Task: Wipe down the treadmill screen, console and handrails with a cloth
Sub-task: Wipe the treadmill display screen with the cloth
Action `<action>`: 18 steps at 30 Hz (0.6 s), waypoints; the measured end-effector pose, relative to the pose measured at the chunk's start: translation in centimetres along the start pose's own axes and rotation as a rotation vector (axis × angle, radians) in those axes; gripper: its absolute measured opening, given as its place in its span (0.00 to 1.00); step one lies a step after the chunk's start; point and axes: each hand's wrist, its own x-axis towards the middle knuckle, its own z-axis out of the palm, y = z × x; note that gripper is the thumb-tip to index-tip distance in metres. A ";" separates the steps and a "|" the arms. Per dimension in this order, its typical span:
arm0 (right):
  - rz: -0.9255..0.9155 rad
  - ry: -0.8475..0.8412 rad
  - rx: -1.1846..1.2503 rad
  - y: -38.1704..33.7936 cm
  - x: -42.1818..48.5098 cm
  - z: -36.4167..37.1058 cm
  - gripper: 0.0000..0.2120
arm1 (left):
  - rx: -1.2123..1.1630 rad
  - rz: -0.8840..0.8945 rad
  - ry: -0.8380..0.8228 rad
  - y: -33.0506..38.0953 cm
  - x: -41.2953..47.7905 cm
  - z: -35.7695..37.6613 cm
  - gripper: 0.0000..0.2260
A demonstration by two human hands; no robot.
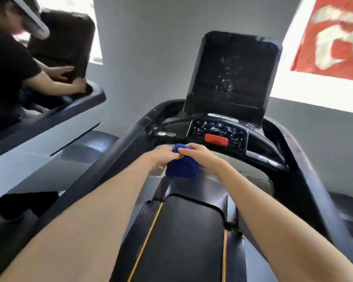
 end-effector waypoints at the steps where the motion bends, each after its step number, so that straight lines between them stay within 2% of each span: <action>1: -0.041 0.049 0.005 -1.3 0.4 -1.6 0.06 | 0.007 0.037 0.009 2.3 0.5 -0.4 0.13; 4: -0.131 0.195 -0.028 -5.2 1.6 -5.8 0.08 | -0.019 0.135 0.012 8.6 2.2 -1.4 0.11; 9: -0.130 0.294 -0.047 -9.7 5.6 -11.4 0.15 | 0.013 0.244 0.051 16.3 7.2 -3.8 0.08; 11: -0.155 0.326 -0.040 -10.5 7.9 -13.6 0.13 | 0.012 0.295 0.068 18.7 10.1 -5.1 0.10; 16: -0.223 0.314 0.065 -14.3 14.0 -19.5 0.05 | 0.028 0.430 0.016 25.5 17.0 -9.5 0.10; 18: -0.241 0.311 0.084 -16.4 17.0 -22.1 0.10 | -0.006 0.494 0.009 28.3 19.4 -11.1 0.10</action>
